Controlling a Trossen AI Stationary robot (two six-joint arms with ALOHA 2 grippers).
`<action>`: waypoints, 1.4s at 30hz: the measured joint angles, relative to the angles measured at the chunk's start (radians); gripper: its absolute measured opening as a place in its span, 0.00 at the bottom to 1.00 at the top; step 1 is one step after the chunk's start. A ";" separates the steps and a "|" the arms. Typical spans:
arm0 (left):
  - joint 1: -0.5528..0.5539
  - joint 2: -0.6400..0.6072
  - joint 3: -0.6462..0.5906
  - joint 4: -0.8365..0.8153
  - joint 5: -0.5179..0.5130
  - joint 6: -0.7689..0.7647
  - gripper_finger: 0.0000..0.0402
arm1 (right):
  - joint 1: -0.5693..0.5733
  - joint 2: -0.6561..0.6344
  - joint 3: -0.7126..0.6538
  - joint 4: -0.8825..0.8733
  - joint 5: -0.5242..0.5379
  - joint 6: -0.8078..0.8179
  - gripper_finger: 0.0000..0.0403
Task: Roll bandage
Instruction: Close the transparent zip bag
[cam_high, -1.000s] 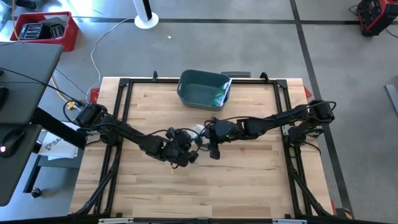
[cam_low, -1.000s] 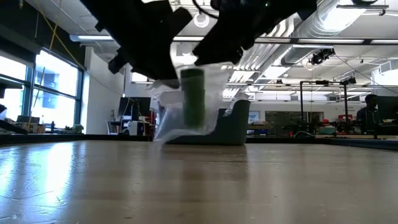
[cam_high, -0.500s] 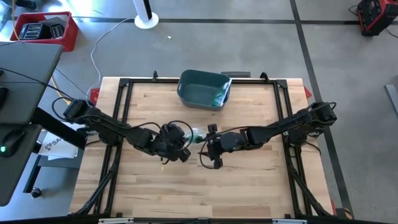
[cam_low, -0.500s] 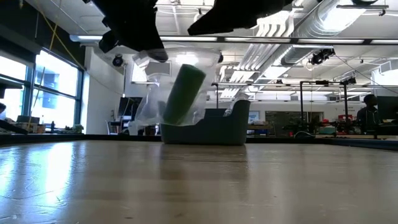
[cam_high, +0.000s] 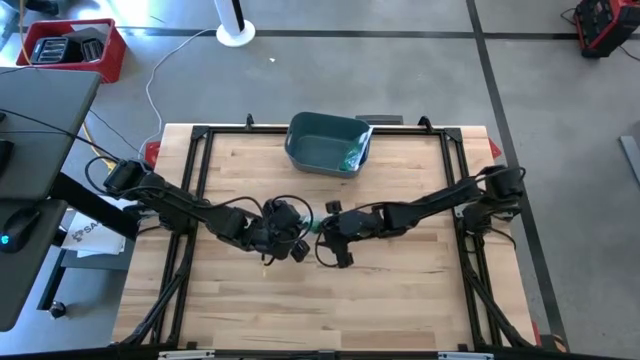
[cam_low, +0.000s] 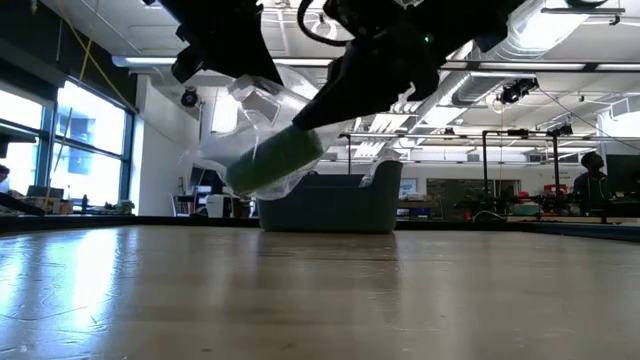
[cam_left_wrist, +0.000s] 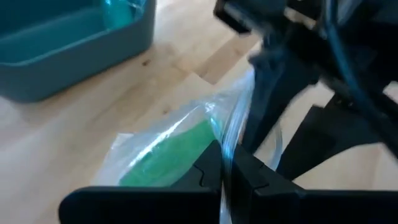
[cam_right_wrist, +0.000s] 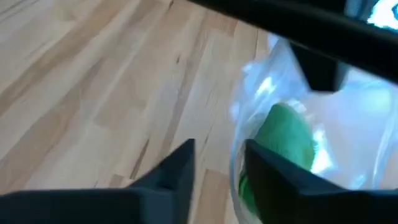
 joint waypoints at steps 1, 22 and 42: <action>0.000 0.000 0.000 -0.001 -0.006 0.010 0.01 | 0.000 0.006 0.000 0.001 -0.001 0.012 0.31; -0.299 -0.132 -0.152 -0.167 -0.579 -0.003 0.37 | -0.090 -0.067 -0.250 0.494 -0.193 0.225 0.00; -0.282 -0.043 -0.399 0.414 -0.533 0.110 0.50 | 0.024 -0.082 0.009 -0.012 0.043 -0.011 0.00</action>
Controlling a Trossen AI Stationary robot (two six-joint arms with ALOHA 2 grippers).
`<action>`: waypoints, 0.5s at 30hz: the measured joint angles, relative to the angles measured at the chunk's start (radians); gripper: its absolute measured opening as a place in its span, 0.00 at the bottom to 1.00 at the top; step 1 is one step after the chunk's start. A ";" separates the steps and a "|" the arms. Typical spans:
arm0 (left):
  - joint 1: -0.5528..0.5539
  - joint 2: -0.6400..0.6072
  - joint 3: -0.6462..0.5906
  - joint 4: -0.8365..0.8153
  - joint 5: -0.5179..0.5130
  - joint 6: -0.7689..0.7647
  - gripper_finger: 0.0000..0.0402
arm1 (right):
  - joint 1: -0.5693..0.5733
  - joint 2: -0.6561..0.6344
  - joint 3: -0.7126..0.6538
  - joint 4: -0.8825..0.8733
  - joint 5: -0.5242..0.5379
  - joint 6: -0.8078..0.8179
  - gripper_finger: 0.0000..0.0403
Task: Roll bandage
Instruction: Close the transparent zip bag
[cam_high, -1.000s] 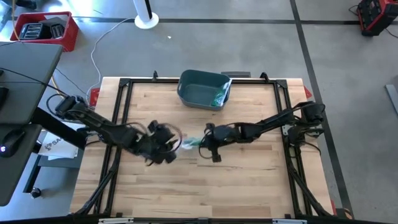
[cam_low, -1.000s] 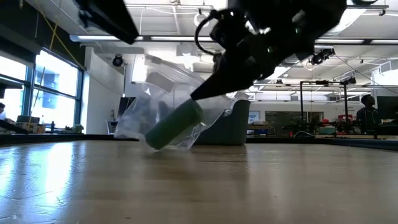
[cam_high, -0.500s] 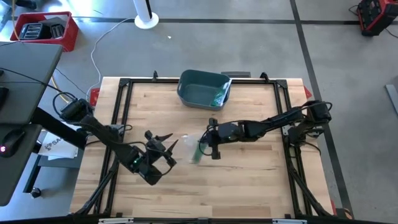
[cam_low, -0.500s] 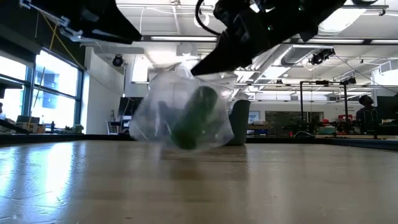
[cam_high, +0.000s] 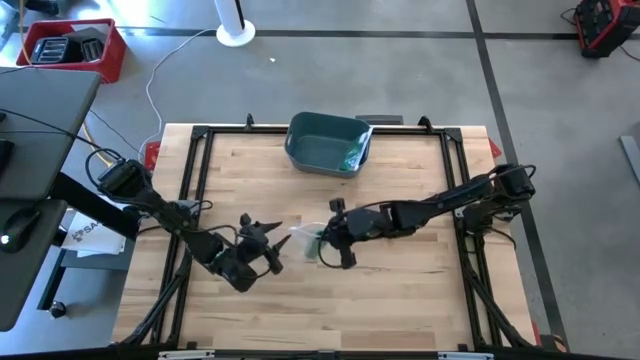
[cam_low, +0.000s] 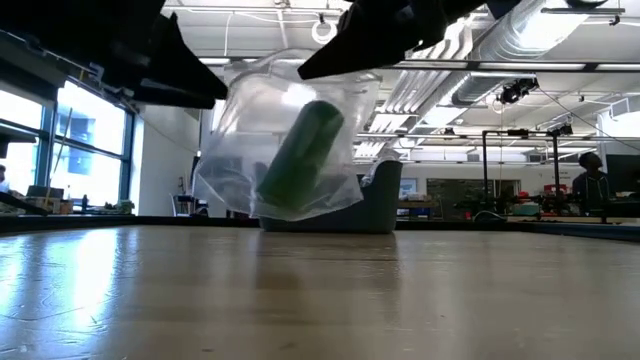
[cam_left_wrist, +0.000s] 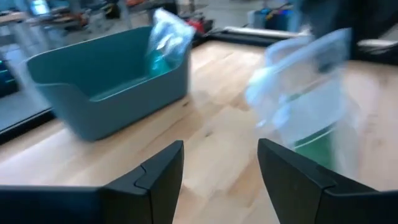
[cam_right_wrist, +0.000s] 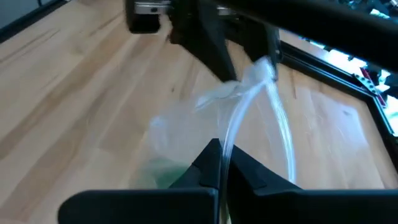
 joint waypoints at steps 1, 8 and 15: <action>0.000 0.000 -0.018 0.083 0.009 0.057 0.50 | 0.003 0.000 0.008 -0.014 0.002 0.001 0.00; 0.006 0.000 -0.150 0.701 0.146 0.480 0.50 | 0.005 0.000 0.024 -0.063 0.010 0.012 0.00; 0.027 0.000 -0.195 0.865 0.217 0.540 0.39 | 0.005 0.000 0.024 -0.094 0.027 0.034 0.00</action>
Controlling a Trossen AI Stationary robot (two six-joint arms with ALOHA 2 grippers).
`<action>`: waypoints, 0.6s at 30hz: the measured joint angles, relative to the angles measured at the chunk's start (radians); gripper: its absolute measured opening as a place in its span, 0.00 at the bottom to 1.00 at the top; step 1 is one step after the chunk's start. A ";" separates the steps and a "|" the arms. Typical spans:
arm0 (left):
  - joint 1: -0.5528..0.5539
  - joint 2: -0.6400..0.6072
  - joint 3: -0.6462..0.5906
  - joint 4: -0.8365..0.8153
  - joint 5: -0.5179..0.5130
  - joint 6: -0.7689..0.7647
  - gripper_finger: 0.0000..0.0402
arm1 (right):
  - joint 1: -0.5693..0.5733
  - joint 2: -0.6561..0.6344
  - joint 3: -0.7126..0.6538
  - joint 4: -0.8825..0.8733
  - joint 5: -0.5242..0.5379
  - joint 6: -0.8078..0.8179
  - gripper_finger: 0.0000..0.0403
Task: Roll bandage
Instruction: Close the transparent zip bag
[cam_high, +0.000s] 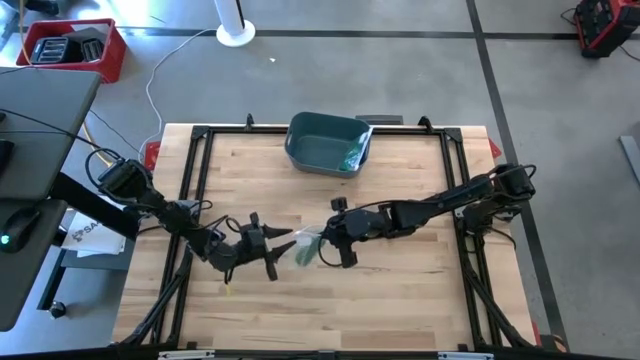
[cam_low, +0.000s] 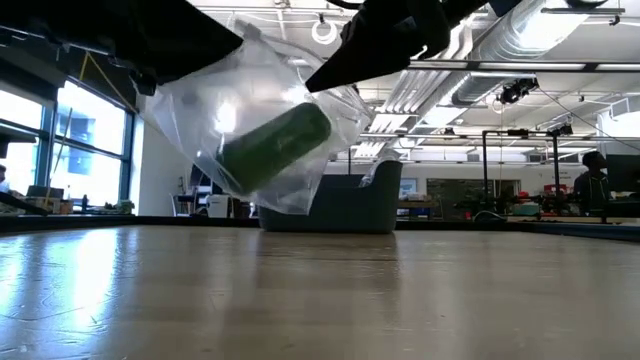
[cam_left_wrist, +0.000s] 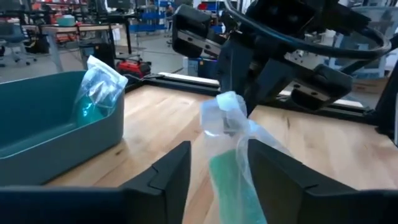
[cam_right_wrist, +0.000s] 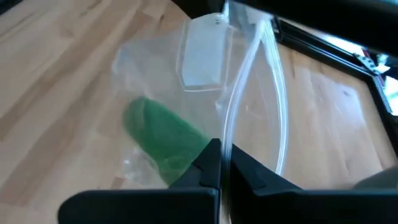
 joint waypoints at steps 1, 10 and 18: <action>0.000 0.000 -0.002 0.001 0.001 -0.003 0.37 | 0.000 0.000 0.000 0.000 0.006 0.000 0.00; 0.012 0.000 -0.012 -0.001 -0.010 -0.074 0.31 | 0.000 0.000 0.000 -0.060 0.097 0.038 0.00; 0.076 0.000 -0.012 -0.006 -0.021 -0.075 0.32 | 0.000 0.000 0.000 -0.051 0.113 0.054 0.00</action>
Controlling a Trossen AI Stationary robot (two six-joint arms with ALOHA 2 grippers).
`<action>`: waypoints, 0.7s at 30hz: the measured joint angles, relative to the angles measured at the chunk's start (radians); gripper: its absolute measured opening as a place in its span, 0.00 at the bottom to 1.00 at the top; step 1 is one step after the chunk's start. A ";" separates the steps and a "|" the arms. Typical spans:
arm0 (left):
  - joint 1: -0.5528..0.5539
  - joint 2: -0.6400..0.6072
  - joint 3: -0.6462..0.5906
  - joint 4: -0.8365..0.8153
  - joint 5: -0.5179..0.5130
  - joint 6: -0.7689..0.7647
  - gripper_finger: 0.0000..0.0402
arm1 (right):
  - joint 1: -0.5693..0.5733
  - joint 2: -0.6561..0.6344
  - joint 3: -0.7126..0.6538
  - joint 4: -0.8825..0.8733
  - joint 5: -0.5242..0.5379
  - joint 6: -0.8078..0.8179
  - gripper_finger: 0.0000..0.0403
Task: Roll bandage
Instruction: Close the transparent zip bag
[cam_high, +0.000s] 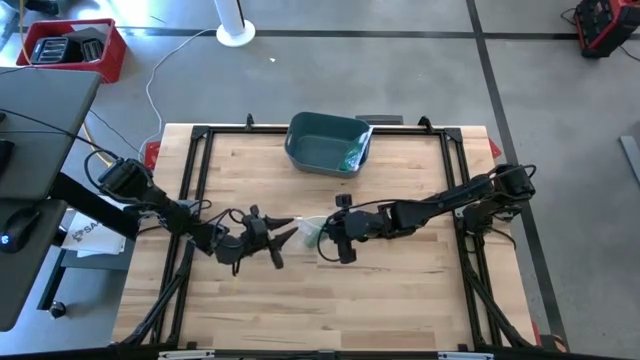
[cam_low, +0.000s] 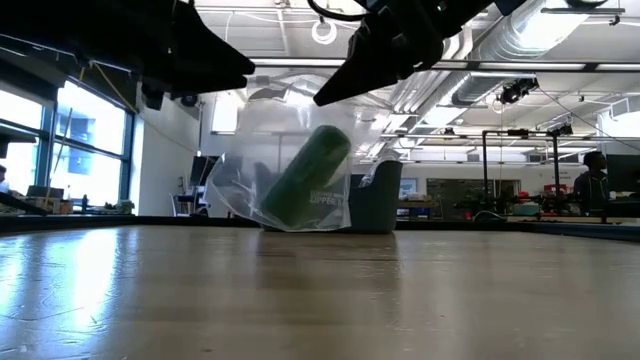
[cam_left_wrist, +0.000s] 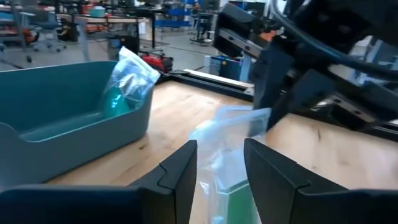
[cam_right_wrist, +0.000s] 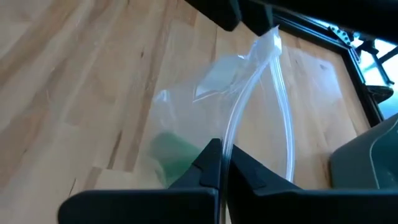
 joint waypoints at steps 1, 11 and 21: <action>0.007 0.000 0.000 -0.001 0.000 0.000 0.32 | 0.000 0.000 0.000 0.000 0.000 0.009 0.00; 0.050 0.000 0.000 -0.093 0.033 -0.125 0.32 | 0.000 0.000 0.000 -0.011 -0.008 0.018 0.00; 0.066 0.000 0.000 -0.052 0.122 -0.051 0.23 | 0.000 0.000 0.000 -0.008 -0.022 0.018 0.00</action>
